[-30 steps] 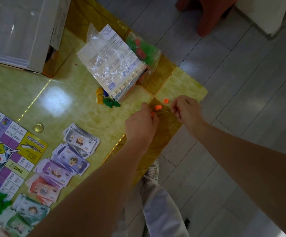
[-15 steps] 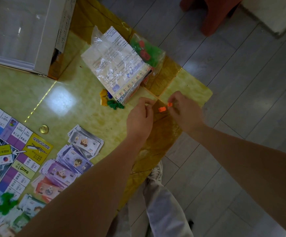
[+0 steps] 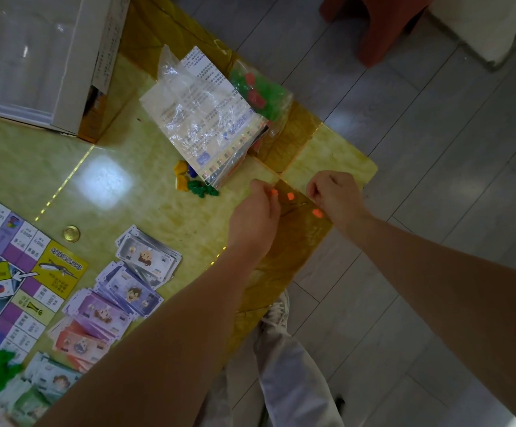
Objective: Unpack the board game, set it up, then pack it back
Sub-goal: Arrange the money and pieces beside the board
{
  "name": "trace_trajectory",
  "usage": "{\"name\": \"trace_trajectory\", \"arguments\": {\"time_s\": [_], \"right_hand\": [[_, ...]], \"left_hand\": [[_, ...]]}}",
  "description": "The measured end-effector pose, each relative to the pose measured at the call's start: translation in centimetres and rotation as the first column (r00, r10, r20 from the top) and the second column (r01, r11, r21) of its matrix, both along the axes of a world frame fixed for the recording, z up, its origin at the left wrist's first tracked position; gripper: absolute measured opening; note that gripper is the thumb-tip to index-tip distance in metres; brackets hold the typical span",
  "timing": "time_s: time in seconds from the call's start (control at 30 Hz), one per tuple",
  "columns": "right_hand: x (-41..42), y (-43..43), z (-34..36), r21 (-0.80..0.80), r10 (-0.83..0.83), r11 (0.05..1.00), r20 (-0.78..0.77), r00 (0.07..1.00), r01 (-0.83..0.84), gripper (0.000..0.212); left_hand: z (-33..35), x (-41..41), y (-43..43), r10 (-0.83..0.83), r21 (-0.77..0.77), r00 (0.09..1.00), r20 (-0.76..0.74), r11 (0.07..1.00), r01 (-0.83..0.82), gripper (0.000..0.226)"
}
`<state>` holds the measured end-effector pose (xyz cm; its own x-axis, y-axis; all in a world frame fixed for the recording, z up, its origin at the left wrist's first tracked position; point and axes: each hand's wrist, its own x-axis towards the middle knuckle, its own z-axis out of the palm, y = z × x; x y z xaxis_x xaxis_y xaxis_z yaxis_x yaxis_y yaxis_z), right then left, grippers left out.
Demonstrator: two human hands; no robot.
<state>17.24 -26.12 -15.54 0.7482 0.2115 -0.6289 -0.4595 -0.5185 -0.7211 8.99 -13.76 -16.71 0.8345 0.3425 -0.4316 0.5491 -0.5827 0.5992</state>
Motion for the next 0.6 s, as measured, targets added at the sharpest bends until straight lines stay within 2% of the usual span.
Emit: {"name": "trace_trajectory", "arguments": {"time_s": [0.1,0.17,0.27,0.37,0.43,0.5,0.6], "right_hand": [[-0.8,0.3,-0.5,-0.211,0.218,0.962,0.199,0.955,-0.175,0.024],[-1.2,0.5,-0.9,-0.279,0.314,0.929,0.250,0.916,-0.243,0.011],[-1.6,0.4,-1.3,-0.369,0.458,0.867,0.321,0.829,-0.336,0.015],[-2.0,0.2,-1.5,-0.473,0.614,0.762,0.309,0.726,-0.443,0.023],[-2.2,0.4,-1.5,-0.515,0.666,0.715,0.296,0.685,-0.473,0.020],[-2.2,0.6,-1.4,-0.479,0.629,0.751,0.307,0.714,-0.455,0.014],[-2.5,0.8,-0.9,-0.261,0.411,0.903,0.285,0.866,-0.343,0.008]], "left_hand": [[-0.7,-0.7,0.6,0.253,-0.297,0.967,-0.009,0.923,-0.244,0.016],[-1.1,-1.1,0.9,0.344,-0.411,0.938,-0.039,0.850,-0.329,0.017],[-0.9,-1.4,1.0,0.347,-0.439,0.937,-0.049,0.835,-0.332,0.013],[-1.0,-1.6,1.0,0.337,-0.439,0.940,-0.050,0.838,-0.324,0.013],[-1.1,-1.7,1.1,0.370,-0.480,0.926,-0.072,0.801,-0.357,0.012],[-0.7,-1.7,1.1,0.416,-0.544,0.900,-0.126,0.730,-0.414,0.017],[0.9,-1.7,1.3,0.439,-0.657,0.877,-0.197,0.605,-0.450,0.025]]}}
